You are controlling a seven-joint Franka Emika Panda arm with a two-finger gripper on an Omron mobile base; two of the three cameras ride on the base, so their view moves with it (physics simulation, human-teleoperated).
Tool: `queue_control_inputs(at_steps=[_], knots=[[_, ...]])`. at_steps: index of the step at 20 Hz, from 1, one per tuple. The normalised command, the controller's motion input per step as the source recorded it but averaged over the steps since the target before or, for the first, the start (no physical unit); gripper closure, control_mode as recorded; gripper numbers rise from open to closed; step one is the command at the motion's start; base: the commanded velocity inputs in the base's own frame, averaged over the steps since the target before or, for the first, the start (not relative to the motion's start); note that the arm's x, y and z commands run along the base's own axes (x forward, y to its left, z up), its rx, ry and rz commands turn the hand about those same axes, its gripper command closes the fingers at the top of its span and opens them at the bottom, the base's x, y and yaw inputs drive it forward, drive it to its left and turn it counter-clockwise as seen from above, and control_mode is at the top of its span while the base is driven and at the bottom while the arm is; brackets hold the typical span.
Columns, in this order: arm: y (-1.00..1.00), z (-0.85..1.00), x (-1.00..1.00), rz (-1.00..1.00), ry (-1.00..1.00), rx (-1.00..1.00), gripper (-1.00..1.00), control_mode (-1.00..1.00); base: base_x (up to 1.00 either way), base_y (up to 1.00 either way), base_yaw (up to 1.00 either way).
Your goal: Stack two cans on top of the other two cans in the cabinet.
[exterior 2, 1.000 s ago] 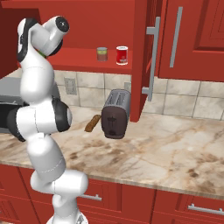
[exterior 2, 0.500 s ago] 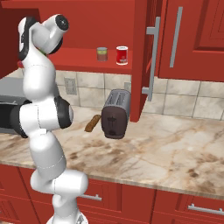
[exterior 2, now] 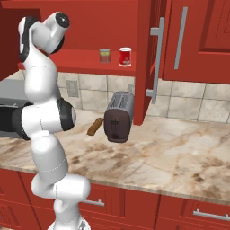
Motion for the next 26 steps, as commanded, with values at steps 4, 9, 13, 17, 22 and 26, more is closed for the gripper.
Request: queue_control_inputs(at_steps=[4, 9, 13, 17, 22, 26], knots=[[0.00, -0.09, -0.05, -0.06, 0.00, -0.02, 1.00, -1.00, 0.00, 0.00, 0.00], [0.00, -0.16, 0.00, -0.06, 0.00, -0.02, 1.00, -1.00, 0.00, 0.00, 0.00], [0.01, -0.18, 0.00, -0.05, 0.00, 0.00, 1.00, -1.00, 0.00, 0.00, 0.00], [0.01, -0.13, 0.01, -0.04, 0.00, 0.00, 1.00, -1.00, 0.00, 0.00, 0.00], [0.05, -0.09, 0.02, -0.02, 0.00, 0.00, 1.00, -1.00, 0.00, 0.00, 0.00], [0.14, -0.13, 0.00, -0.01, 0.01, 0.00, 1.00, -1.00, 0.00, 0.00, 0.00]])
